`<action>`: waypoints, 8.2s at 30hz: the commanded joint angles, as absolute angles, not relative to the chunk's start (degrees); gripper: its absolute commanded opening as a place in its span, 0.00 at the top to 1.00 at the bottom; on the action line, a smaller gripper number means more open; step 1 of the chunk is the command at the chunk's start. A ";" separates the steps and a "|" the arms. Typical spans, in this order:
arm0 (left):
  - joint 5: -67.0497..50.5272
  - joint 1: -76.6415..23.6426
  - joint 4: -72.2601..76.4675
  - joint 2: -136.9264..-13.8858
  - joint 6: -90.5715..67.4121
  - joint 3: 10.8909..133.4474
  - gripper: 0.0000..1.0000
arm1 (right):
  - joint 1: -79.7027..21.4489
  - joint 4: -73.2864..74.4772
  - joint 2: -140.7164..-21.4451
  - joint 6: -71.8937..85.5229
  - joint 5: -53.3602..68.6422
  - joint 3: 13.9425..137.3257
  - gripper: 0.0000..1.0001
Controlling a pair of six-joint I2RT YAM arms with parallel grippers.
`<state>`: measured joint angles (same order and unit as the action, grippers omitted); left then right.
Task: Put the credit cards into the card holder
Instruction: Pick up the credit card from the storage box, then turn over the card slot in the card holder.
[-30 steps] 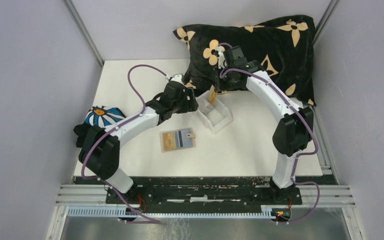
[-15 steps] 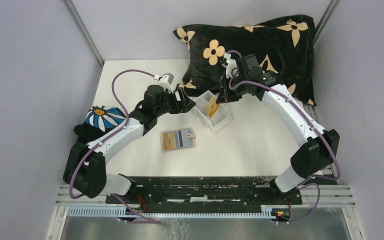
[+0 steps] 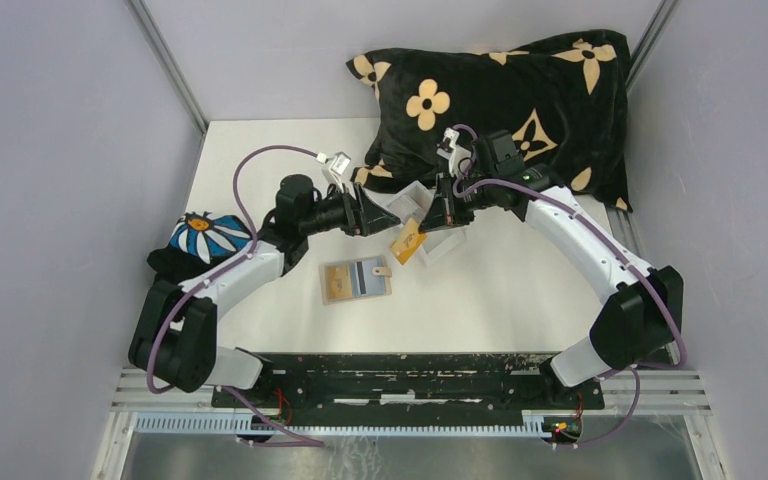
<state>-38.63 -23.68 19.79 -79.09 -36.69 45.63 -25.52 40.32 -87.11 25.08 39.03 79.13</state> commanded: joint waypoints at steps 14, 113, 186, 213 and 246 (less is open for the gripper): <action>-55.74 -23.07 37.31 -82.96 -48.85 40.68 0.30 | -25.69 30.71 -89.05 30.06 46.76 79.36 0.99; -11.67 -21.41 44.92 -64.58 -75.34 12.14 0.40 | -38.69 -34.89 -103.85 75.20 38.41 59.32 0.99; -1.67 -23.41 8.39 -60.53 -58.89 11.14 0.94 | -47.20 35.52 -110.26 35.66 -0.78 85.82 0.99; -1.32 -23.51 7.64 -60.92 -58.35 11.81 0.96 | -46.85 36.25 -108.93 36.08 -1.10 86.23 0.99; -0.97 -23.58 7.03 -60.63 -58.41 11.40 0.96 | -46.01 34.10 -112.35 37.33 2.13 85.21 0.99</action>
